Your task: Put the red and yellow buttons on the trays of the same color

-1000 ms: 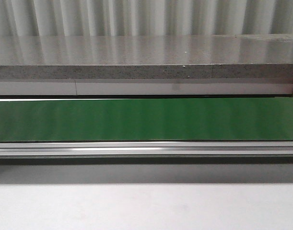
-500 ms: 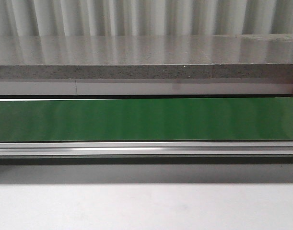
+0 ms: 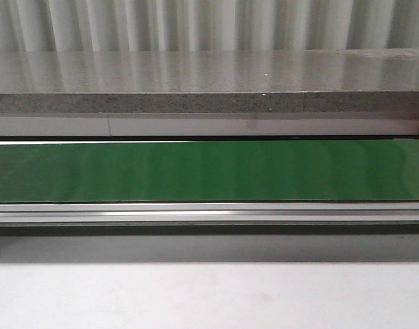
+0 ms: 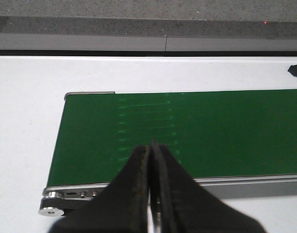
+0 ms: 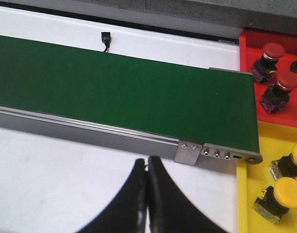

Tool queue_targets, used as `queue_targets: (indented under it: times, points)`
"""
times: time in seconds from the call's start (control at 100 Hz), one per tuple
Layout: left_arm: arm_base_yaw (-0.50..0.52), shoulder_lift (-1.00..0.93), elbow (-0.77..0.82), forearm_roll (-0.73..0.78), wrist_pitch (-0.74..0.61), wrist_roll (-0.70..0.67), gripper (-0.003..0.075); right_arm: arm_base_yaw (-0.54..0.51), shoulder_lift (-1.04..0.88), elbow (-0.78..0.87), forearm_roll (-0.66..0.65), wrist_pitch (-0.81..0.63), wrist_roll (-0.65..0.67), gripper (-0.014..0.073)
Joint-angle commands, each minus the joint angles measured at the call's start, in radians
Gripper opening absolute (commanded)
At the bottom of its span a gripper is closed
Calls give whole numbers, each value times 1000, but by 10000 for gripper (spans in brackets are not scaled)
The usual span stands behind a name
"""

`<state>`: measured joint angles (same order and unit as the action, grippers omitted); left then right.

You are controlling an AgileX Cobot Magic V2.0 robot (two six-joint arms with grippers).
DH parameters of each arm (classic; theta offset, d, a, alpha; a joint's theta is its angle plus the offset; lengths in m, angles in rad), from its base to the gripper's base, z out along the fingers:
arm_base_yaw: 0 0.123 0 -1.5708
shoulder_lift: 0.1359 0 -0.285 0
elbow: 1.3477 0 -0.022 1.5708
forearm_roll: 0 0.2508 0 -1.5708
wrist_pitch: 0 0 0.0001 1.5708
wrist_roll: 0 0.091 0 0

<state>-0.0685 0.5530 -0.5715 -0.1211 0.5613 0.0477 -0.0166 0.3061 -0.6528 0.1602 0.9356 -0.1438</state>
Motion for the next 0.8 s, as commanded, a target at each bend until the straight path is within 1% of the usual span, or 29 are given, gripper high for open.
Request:
queue_targets:
  times: [0.0,0.12,0.26,0.36,0.45,0.51,0.63,0.79]
  points:
    - [-10,2,-28,-8,-74,-2,-20,-1,11,-24,-1,-84,-2,-67]
    - [-10,2,-28,-8,-74,-2,-20,1,-9,-5,-7,-163,-2,-67]
    - [-10,2,-28,-8,-74,-2,-20,1,-88,83,-42,-336,12,-67]
    - [-10,2,-28,-8,-74,-2,-20,1,-158,187,-110,-453,89,-67]
    - [-10,2,-28,-8,-74,-2,-20,1,-225,276,-173,-527,171,-67]
    - [-10,2,-28,-8,-74,-2,-20,1,-261,327,-198,-562,202,-67]
    - [-10,2,-28,-8,-74,-2,-20,1,-328,420,-202,-608,205,-67]
    - [-10,2,-28,-8,-74,-2,-20,-1,-332,517,-202,-671,211,-67]
